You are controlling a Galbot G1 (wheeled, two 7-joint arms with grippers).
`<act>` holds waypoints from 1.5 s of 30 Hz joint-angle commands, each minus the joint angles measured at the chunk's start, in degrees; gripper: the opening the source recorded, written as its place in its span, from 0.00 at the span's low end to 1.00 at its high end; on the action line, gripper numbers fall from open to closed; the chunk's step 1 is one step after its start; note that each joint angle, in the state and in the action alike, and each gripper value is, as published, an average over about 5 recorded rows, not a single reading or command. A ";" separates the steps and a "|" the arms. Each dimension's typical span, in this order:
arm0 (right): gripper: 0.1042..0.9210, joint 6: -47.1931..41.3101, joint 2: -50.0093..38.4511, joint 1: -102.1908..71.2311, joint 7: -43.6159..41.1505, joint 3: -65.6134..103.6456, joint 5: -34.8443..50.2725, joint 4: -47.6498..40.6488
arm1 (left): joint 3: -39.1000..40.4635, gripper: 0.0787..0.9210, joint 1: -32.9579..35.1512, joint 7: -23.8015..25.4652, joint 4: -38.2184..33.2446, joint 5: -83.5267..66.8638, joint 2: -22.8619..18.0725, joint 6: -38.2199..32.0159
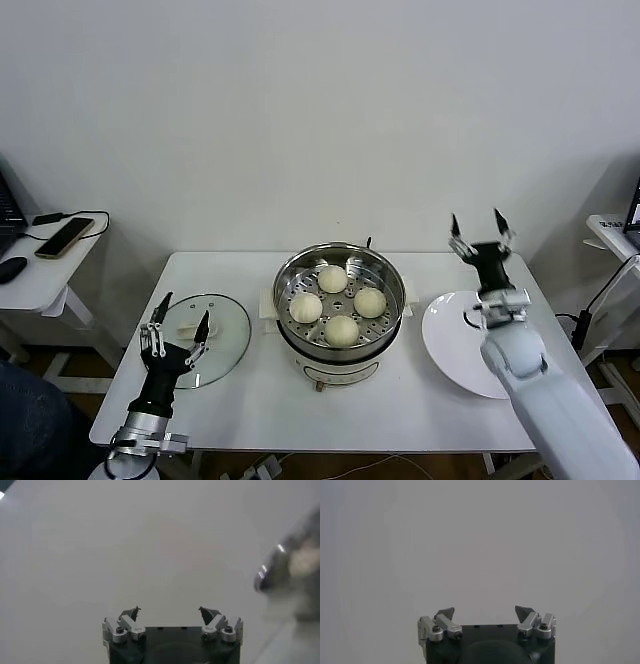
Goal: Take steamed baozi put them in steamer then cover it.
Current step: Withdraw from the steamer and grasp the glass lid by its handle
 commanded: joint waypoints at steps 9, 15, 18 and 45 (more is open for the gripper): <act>0.88 3.36 9.39 -21.72 -0.94 15.35 -3.70 2.93 | 0.75 0.88 -9.13 -5.11 26.97 30.60 0.34 2.44; 0.88 3.35 10.34 -22.22 -1.46 15.14 -5.01 2.71 | 1.24 0.88 -11.85 -5.03 29.13 30.15 -0.06 3.48; 0.88 3.32 10.83 -22.23 -1.65 14.88 -5.61 2.45 | 1.46 0.88 -13.65 -5.12 30.66 30.16 -0.33 3.75; 0.88 2.02 12.20 -21.31 -2.17 13.42 -7.63 2.21 | 3.11 0.88 -22.95 -5.33 38.31 30.65 -1.96 5.41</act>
